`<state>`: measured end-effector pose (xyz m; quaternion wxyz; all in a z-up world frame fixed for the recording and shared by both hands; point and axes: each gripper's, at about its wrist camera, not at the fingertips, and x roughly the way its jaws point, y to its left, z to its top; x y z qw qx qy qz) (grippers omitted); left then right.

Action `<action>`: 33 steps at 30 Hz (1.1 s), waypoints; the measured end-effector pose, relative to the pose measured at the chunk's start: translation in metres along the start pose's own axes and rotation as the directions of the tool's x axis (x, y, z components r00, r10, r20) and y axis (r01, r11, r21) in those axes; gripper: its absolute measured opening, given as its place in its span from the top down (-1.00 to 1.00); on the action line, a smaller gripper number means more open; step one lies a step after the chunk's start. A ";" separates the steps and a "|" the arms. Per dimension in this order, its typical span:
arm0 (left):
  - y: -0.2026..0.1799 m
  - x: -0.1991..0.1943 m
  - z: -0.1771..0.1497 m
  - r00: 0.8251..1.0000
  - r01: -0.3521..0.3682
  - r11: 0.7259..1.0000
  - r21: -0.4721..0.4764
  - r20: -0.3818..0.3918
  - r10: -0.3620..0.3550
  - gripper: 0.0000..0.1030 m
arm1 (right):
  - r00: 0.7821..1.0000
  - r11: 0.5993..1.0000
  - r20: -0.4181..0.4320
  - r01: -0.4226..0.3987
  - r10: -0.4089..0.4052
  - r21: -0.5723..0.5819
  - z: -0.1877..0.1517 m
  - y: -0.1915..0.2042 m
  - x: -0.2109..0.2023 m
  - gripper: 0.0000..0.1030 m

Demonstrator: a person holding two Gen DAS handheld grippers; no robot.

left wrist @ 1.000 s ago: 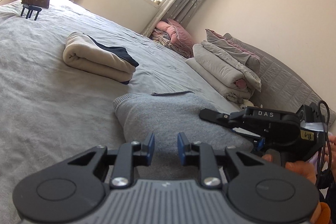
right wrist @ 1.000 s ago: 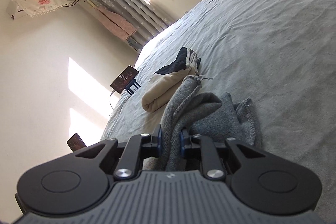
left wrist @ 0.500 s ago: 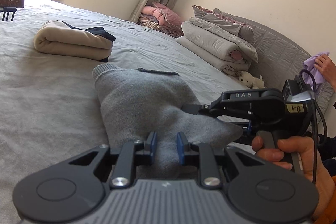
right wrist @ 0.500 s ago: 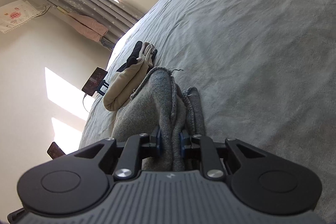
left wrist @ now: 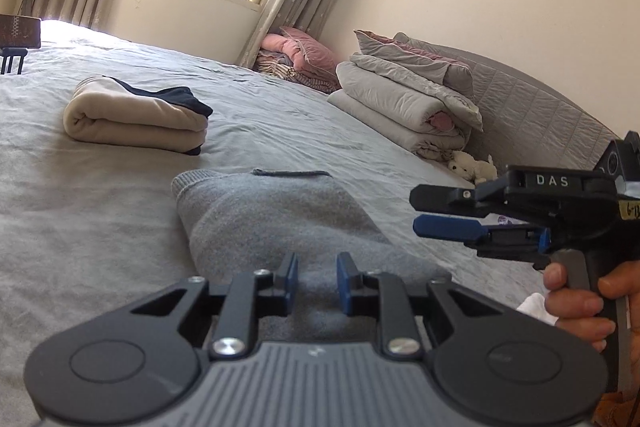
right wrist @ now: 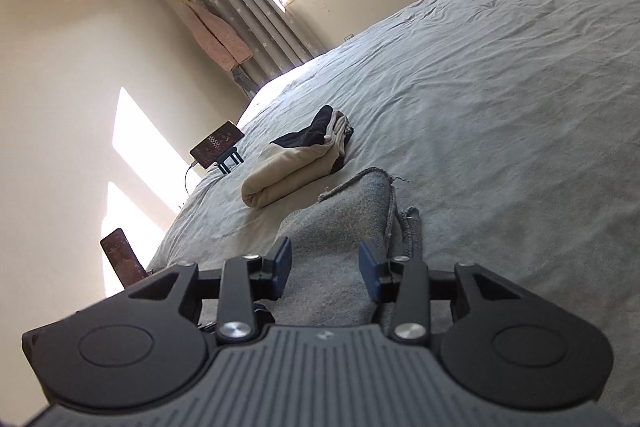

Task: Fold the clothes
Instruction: 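Lay the folded edge down and open both grippers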

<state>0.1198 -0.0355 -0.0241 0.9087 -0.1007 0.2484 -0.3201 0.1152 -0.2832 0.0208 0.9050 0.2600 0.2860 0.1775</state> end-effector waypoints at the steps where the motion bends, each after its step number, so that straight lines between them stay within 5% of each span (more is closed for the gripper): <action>1: -0.005 0.003 -0.005 1.000 -0.002 1.000 0.030 -0.015 0.003 0.59 | 1.000 1.000 -0.025 -0.006 0.006 -0.026 -0.002 0.004 0.005 0.19; 7: -0.005 0.008 -0.011 0.993 0.053 0.997 0.052 -0.104 -0.048 0.59 | 0.959 0.967 -0.222 0.126 -0.175 -0.221 -0.022 0.007 0.038 0.19; 14: 0.005 -0.006 0.001 0.993 0.083 0.996 -0.012 -0.088 -0.084 0.59 | 0.961 0.956 -0.220 0.106 -0.170 -0.274 -0.026 0.010 0.026 0.18; 20: 0.004 0.000 0.015 0.999 0.014 1.000 0.004 -0.037 -0.013 0.56 | 0.975 0.969 -0.171 0.103 -0.143 -0.224 -0.018 0.011 0.018 0.18; 24: 0.005 0.011 0.027 1.000 -0.021 1.000 0.012 -0.020 0.021 0.50 | 0.986 0.967 -0.062 0.136 -0.153 -0.217 -0.010 0.013 0.014 0.18; 28: 0.009 0.020 0.037 0.998 -0.062 0.998 0.026 -0.003 0.062 0.46 | 0.984 0.953 0.044 0.177 -0.172 -0.247 -0.002 0.019 0.029 0.18; 33: 0.014 0.038 0.044 0.996 -0.094 0.994 0.064 0.002 0.094 0.42 | 0.976 0.920 0.080 0.219 -0.204 -0.324 -0.002 0.015 0.064 0.18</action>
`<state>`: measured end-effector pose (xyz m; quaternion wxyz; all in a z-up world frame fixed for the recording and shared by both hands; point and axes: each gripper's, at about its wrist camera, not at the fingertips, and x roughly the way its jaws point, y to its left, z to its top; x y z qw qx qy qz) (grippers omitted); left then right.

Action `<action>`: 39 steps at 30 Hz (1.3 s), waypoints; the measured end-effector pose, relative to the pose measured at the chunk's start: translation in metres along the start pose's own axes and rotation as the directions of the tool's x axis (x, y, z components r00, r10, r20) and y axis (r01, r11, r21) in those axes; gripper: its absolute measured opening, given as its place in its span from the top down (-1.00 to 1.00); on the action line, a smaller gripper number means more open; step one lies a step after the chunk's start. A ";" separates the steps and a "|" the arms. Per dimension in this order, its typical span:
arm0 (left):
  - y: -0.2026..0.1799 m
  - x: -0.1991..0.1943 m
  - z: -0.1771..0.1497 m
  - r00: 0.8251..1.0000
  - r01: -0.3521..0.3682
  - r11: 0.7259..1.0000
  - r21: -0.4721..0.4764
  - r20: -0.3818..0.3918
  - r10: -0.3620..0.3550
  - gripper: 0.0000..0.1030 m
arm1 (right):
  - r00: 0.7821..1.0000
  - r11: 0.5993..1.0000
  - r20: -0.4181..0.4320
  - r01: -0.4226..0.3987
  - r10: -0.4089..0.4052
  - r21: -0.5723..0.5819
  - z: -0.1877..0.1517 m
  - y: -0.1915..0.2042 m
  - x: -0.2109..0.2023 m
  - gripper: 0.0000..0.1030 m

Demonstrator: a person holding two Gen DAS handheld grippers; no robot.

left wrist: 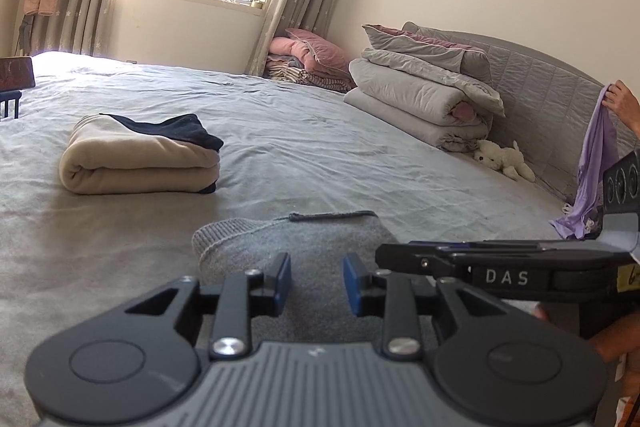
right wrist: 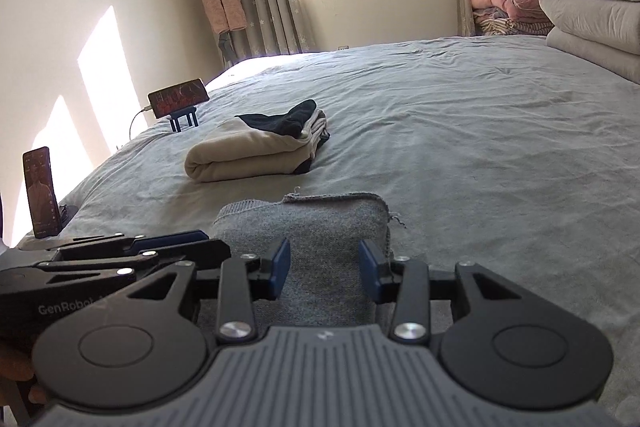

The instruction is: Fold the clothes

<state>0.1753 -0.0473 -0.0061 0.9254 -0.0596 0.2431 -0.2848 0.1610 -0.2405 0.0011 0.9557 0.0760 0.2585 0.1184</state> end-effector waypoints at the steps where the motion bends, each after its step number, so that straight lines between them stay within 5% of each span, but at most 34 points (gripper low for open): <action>1: 0.001 0.004 0.001 1.000 -0.006 1.000 0.007 0.000 0.006 0.42 | 1.000 1.000 0.010 -0.001 0.001 -0.003 -0.001 -0.001 0.006 0.18; 14: 0.021 0.027 -0.018 0.999 0.031 0.998 -0.048 -0.027 -0.032 0.36 | 0.999 1.000 -0.050 -0.017 0.017 0.011 -0.017 -0.015 0.029 0.14; 24: -0.005 -0.015 -0.008 0.999 0.049 0.998 0.036 -0.001 -0.049 0.32 | 0.999 0.999 -0.033 -0.034 0.035 0.016 -0.001 -0.001 -0.007 0.09; 32: -0.024 -0.027 -0.032 0.997 0.068 0.993 0.101 -0.050 -0.064 0.32 | 0.996 0.996 -0.091 0.008 -0.016 -0.086 -0.022 0.013 -0.025 0.09; 39: -0.030 -0.044 -0.039 0.996 0.072 0.992 0.100 -0.054 -0.067 0.31 | 0.995 0.999 -0.102 0.011 -0.016 -0.048 -0.033 0.010 -0.042 0.07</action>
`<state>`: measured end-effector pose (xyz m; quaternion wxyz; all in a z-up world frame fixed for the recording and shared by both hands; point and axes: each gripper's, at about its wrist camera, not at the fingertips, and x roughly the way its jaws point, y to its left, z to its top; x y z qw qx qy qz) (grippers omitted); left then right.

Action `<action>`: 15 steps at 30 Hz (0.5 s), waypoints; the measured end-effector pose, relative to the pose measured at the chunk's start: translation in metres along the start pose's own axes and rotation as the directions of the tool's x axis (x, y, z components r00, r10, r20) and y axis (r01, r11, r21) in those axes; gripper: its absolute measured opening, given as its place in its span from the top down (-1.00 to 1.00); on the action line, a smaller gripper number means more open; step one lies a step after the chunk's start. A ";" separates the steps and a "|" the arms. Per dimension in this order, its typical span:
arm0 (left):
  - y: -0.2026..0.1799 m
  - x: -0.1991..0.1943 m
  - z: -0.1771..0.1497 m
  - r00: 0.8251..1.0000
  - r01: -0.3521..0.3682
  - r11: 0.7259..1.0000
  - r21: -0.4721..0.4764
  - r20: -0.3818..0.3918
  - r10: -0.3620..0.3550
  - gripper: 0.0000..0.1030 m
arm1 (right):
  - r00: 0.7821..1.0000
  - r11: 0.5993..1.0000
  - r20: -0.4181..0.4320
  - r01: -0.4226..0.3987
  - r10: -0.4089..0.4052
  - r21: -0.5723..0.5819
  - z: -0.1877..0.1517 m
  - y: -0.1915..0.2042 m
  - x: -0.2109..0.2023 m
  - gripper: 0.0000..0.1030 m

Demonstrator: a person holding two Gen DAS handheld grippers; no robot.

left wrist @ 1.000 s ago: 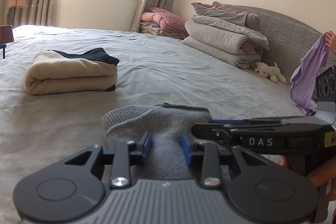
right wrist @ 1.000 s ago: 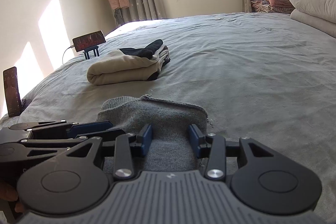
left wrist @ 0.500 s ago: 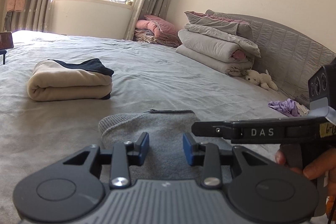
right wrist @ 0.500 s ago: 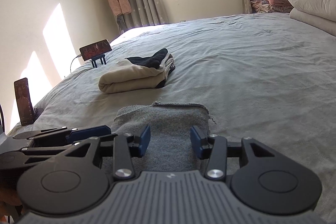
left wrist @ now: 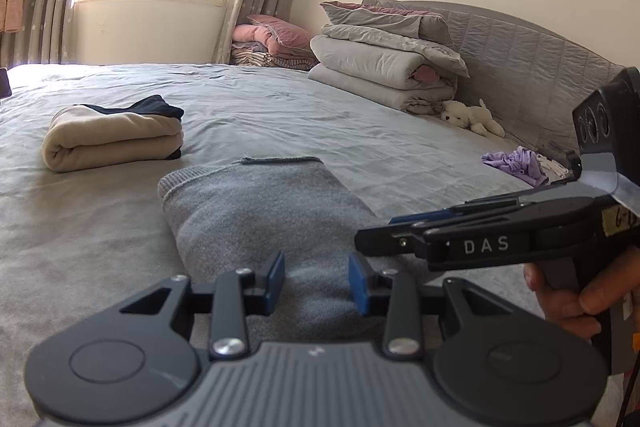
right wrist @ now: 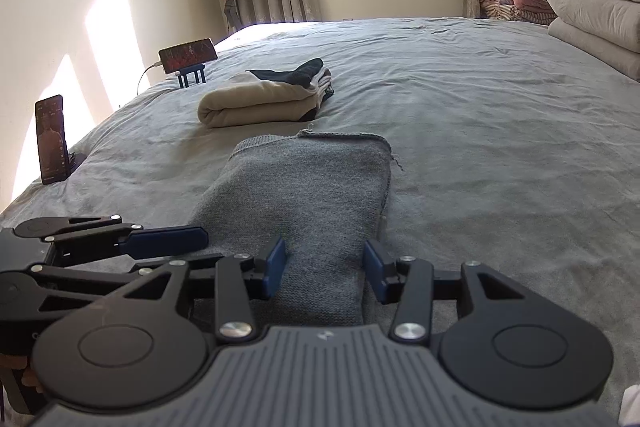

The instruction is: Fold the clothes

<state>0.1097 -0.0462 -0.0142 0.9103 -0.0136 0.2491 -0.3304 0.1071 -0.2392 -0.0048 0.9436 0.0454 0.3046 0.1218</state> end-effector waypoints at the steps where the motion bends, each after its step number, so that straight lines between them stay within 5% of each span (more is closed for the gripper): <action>1: 0.000 -0.003 -0.001 1.000 0.002 1.000 -0.003 -0.002 -0.002 0.30 | 1.000 1.000 -0.002 0.002 -0.002 0.004 -0.001 0.001 -0.002 0.07; 15: 0.003 -0.028 -0.017 0.999 0.014 1.000 -0.025 -0.040 -0.015 0.25 | 0.999 0.995 -0.040 -0.010 0.014 0.094 -0.012 0.001 -0.017 -0.06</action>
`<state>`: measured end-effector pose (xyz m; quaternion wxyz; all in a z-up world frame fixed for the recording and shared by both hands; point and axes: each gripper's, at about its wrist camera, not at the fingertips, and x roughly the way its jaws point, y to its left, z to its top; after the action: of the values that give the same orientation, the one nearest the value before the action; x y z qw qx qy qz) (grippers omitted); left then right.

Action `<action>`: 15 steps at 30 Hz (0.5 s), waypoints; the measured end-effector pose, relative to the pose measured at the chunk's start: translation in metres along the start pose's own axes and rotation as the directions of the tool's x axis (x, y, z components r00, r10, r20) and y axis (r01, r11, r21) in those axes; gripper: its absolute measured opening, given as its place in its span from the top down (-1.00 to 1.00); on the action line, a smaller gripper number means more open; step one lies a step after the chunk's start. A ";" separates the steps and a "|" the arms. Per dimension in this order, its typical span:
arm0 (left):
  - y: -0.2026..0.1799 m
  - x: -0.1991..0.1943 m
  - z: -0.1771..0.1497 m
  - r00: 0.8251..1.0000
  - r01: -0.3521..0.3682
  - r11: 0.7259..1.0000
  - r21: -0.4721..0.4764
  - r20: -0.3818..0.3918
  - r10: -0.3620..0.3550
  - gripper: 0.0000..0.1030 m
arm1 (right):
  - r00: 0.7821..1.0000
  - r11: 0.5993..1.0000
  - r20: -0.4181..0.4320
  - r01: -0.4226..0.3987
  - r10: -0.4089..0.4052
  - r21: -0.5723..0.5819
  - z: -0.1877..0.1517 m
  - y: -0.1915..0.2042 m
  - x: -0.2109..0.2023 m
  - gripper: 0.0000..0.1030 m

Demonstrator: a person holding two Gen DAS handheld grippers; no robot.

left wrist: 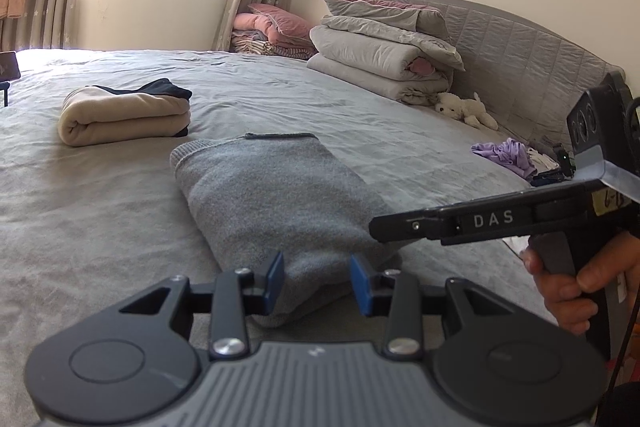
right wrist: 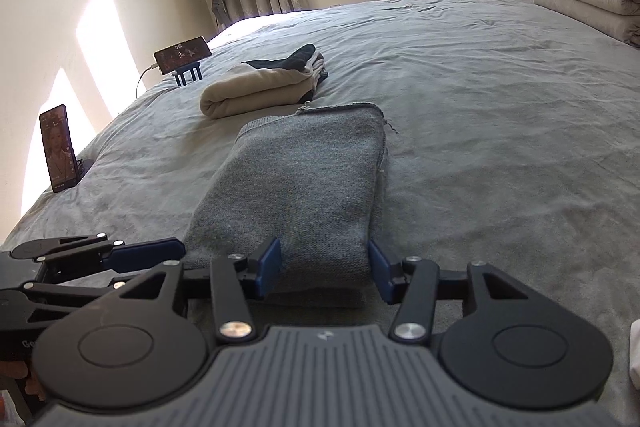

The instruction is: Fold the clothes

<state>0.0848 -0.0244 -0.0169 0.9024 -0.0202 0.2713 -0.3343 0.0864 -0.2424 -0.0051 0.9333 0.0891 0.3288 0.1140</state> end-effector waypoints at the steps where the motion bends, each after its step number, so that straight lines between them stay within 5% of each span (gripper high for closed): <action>1: 0.001 -0.001 -0.001 1.000 -0.001 1.000 -0.001 -0.005 0.001 0.23 | 1.000 1.000 -0.003 -0.001 0.001 0.004 -0.001 0.000 -0.001 -0.07; 10: 0.011 -0.003 -0.014 0.997 -0.012 0.999 -0.042 -0.081 0.009 0.17 | 0.998 0.997 -0.055 -0.016 0.020 0.078 -0.009 -0.004 -0.005 -0.17; 15: 0.023 -0.005 -0.017 0.997 -0.013 0.994 -0.112 -0.081 0.004 0.05 | 0.995 0.984 -0.075 -0.052 0.065 0.170 -0.012 -0.007 -0.004 -0.44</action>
<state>0.0867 -0.0009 -0.0343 0.8896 -0.0563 0.3259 -0.3150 0.0768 -0.2491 -0.0137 0.9047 0.1721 0.3717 0.1168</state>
